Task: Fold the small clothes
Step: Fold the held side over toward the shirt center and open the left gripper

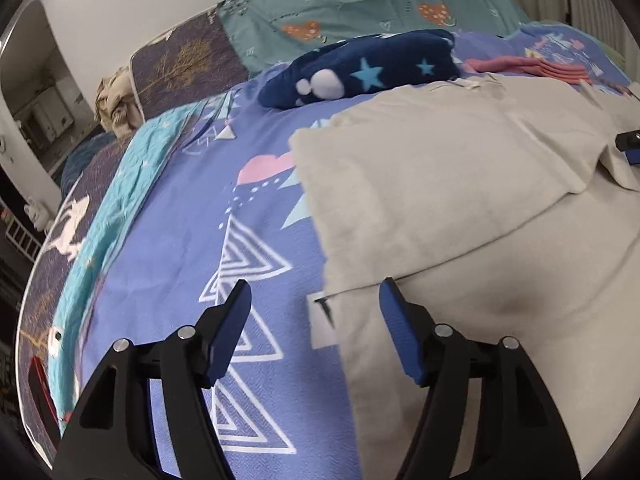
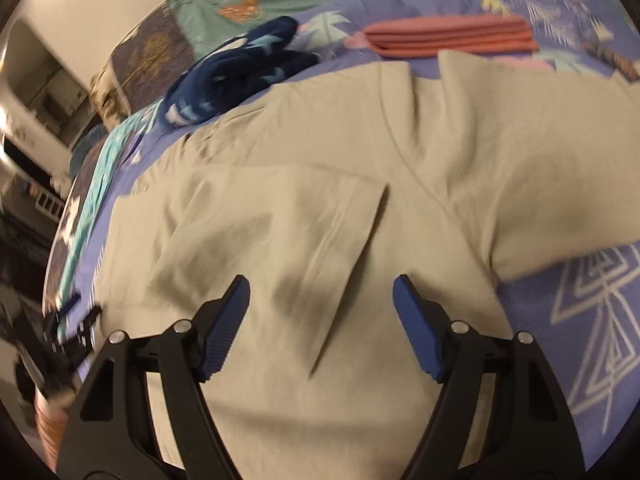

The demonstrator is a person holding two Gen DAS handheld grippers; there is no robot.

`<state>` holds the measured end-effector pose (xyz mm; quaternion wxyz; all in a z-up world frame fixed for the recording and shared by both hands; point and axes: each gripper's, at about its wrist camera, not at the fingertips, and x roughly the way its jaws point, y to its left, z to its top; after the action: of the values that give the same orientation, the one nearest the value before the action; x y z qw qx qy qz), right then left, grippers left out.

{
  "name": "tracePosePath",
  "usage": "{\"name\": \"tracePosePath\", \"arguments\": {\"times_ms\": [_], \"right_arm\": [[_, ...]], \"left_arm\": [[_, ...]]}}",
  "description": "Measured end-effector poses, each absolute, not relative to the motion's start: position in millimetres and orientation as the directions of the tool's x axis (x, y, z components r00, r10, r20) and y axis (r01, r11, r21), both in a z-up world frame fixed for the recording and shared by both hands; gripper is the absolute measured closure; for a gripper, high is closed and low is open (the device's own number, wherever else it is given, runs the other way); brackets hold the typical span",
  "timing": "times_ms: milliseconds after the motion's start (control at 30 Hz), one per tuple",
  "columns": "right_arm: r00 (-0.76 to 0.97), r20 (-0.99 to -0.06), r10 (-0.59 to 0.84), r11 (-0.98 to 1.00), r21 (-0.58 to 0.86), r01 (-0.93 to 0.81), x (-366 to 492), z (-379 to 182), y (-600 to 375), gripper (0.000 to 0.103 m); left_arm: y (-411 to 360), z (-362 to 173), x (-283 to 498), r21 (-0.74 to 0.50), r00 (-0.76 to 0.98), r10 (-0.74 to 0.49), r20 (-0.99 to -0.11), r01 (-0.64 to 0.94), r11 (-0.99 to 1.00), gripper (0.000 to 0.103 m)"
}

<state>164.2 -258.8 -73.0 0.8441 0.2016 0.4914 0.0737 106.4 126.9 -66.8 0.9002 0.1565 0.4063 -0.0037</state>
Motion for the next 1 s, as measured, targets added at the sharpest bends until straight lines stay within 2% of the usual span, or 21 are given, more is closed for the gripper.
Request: {"name": "tracePosePath", "arguments": {"times_ms": [67, 133, 167, 200, 267, 300, 367, 400, 467, 500, 533, 567, 600, 667, 733, 767, 1000], "right_arm": [[0.522, -0.787, 0.33, 0.897, 0.433, 0.085, 180.2, -74.2, -259.3, 0.03], [0.522, -0.793, 0.314, 0.911, 0.407, 0.07, 196.8, -72.4, -250.0, 0.062], [0.505, -0.799, 0.326, 0.912, 0.406, 0.053, 204.9, -71.8, -244.3, 0.098], [0.493, -0.791, 0.362, 0.899, 0.437, 0.042, 208.0, -68.2, -240.7, 0.097], [0.568, -0.728, 0.385, 0.891, 0.454, -0.022, 201.3, -37.8, -230.9, 0.097], [0.627, -0.689, 0.364, 0.91, 0.408, -0.08, 192.8, -16.1, -224.0, 0.097], [0.713, -0.614, 0.34, 0.932, 0.318, -0.171, 173.7, 19.9, -213.3, 0.097], [0.733, -0.599, 0.321, 0.943, 0.274, -0.189, 166.6, 33.4, -211.5, 0.097], [0.733, -0.629, 0.259, 0.964, 0.213, -0.158, 170.5, 35.4, -214.4, 0.096], [0.721, -0.664, 0.197, 0.979, 0.171, -0.11, 179.9, 25.1, -219.7, 0.093], [0.704, -0.694, 0.149, 0.988, 0.136, -0.076, 190.3, 13.2, -224.0, 0.087], [0.675, -0.729, 0.114, 0.993, 0.107, -0.053, 203.0, -2.9, -229.6, 0.073], [0.622, -0.779, 0.08, 0.996, 0.087, -0.02, 216.2, -24.2, -239.6, 0.066], [0.562, -0.825, 0.052, 0.992, 0.105, 0.063, 217.1, -45.5, -259.3, 0.068], [0.581, -0.798, 0.163, 0.966, 0.248, 0.07, 209.6, -50.7, -274.4, 0.068], [0.585, -0.79, 0.186, 0.96, 0.272, 0.062, 208.6, -51.4, -273.9, 0.068], [0.594, -0.76, 0.263, 0.949, 0.316, -0.016, 181.4, -45.4, -273.4, 0.067]], "left_arm": [[135.0, -71.5, 109.2, 0.231, 0.655, 0.092, -0.75, 0.129, 0.964, 0.036], [138.1, -73.8, 113.0, 0.208, 0.659, 0.077, -0.748, 0.124, 0.97, 0.036], [138.5, -73.6, 114.8, 0.207, 0.667, 0.076, -0.741, 0.118, 0.971, 0.036], [139.0, -75.0, 113.9, 0.205, 0.672, 0.08, -0.737, 0.11, 0.972, 0.037], [143.3, -73.3, 116.7, 0.179, 0.678, 0.068, -0.732, 0.094, 0.979, 0.047], [145.1, -72.4, 115.5, 0.156, 0.68, 0.049, -0.731, 0.097, 0.983, 0.055], [148.0, -70.9, 113.0, 0.159, 0.694, 0.072, -0.716, 0.062, 0.985, 0.057], [149.1, -70.8, 111.5, 0.19, 0.702, 0.117, -0.703, 0.027, 0.981, 0.062], [160.0, -75.5, 111.5, 0.226, 0.691, 0.203, -0.693, -0.059, 0.972, 0.064], [169.4, -78.9, 113.5, 0.205, 0.673, 0.216, -0.708, -0.097, 0.974, 0.065], [181.9, -83.2, 116.0, 0.149, 0.645, 0.196, -0.738, -0.128, 0.981, 0.065], [192.2, -84.7, 116.4, 0.099, 0.629, 0.175, -0.757, -0.154, 0.983, 0.065], [199.5, -83.3, 114.5, 0.06, 0.628, 0.156, -0.762, -0.173, 0.983, 0.065], [203.3, -75.1, 105.4, 0.024, 0.656, 0.129, -0.744, -0.166, 0.986, 0.065], [198.4, -67.0, 98.2, 0.032, 0.678, 0.115, -0.726, -0.133, 0.991, 0.065], [195.4, -64.5, 97.3, 0.025, 0.681, 0.096, -0.726, -0.113, 0.993, 0.065], [152.5, -48.2, 119.4, -0.05, 0.711, -0.063, -0.701, 0.038, 0.998, 0.065]]}}
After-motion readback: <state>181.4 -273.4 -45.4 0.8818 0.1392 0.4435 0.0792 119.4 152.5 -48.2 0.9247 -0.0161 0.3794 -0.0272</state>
